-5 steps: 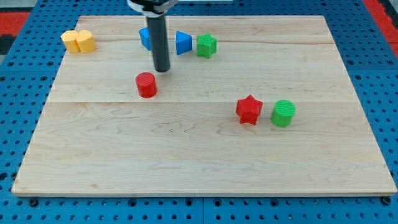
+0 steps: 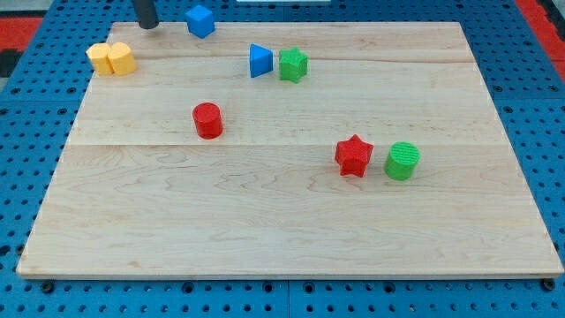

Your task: Push green circle towards the green star

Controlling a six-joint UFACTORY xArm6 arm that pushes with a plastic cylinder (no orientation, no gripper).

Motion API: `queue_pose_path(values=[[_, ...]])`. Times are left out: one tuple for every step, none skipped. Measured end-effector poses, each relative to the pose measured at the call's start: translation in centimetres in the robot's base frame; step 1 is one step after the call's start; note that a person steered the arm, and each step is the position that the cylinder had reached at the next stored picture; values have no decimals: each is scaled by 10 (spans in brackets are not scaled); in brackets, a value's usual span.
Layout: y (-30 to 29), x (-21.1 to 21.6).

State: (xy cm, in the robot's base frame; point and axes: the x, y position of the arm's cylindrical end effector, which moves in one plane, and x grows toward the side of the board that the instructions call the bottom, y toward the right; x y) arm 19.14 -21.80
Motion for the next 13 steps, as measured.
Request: queue_pose_path(values=[[21,0],[105,63],[126,92],[126,81],[130,92],[120,127],[140,146],[208,193],[335,226],[442,249],[417,313],[364,290],[329,242]])
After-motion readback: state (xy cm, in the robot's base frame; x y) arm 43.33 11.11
